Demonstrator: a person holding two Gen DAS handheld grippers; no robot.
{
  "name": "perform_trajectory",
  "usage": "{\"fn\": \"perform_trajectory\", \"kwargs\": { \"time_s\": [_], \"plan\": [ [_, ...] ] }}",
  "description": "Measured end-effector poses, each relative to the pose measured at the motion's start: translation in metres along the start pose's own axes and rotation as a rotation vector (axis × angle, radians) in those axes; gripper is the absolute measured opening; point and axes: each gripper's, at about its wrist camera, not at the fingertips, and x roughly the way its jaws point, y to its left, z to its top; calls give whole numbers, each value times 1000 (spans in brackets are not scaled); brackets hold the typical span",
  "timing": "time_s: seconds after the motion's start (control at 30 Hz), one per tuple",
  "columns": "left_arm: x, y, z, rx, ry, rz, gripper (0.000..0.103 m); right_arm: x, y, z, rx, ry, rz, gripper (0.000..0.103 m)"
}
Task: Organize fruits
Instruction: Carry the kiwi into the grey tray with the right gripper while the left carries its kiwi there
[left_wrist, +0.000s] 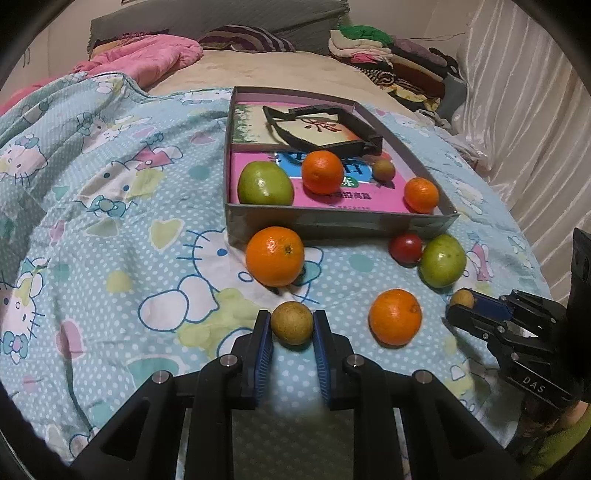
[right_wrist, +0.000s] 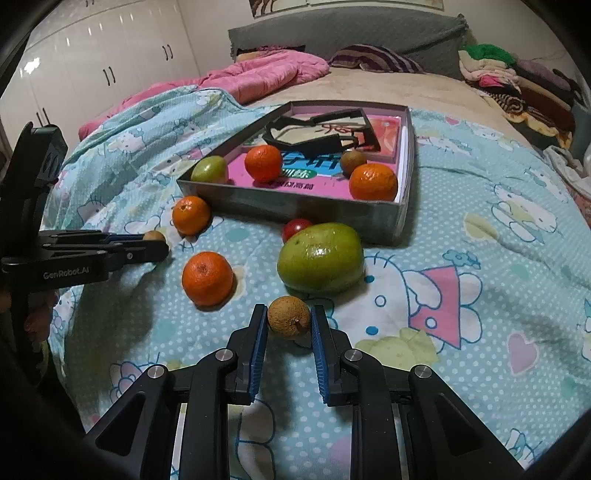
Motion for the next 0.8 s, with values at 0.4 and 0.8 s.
{"fn": "perform_trajectory", "kwargs": {
  "time_s": [0.4,0.8],
  "plan": [
    [-13,-8,11,20,-30,-5,23,-21,3,12,-1,-57,-13,24],
    [-14,-20,23,53,-38,-11,23,-30,-7,26,25,-94,-37,24]
  ]
}}
